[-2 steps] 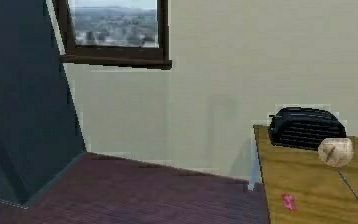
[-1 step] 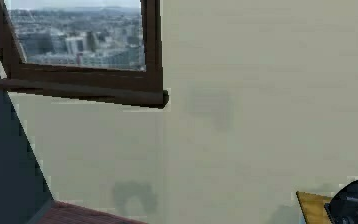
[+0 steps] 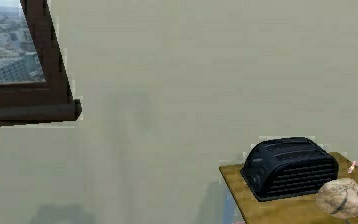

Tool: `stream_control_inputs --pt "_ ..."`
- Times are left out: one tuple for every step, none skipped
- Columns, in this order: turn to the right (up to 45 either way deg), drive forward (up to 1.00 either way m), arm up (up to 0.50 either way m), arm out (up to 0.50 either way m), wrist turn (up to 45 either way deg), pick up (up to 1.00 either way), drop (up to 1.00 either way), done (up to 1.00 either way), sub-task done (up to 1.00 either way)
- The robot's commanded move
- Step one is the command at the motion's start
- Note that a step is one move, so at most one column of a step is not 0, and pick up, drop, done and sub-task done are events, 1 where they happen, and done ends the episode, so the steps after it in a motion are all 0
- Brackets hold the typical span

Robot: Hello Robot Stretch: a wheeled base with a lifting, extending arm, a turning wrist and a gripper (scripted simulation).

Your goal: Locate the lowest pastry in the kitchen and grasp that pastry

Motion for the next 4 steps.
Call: stream_control_inputs --pt "0.0 0.00 0.50 0.00 0.0 0.00 0.00 0.00 0.00" --pt "0.0 0.00 0.24 0.00 0.0 0.00 0.00 0.00 0.00" --pt "0.0 0.00 0.00 0.18 0.0 0.00 0.00 0.00 0.00" --pt "0.0 0.00 0.00 0.00 45.0 0.00 0.00 0.00 0.00"
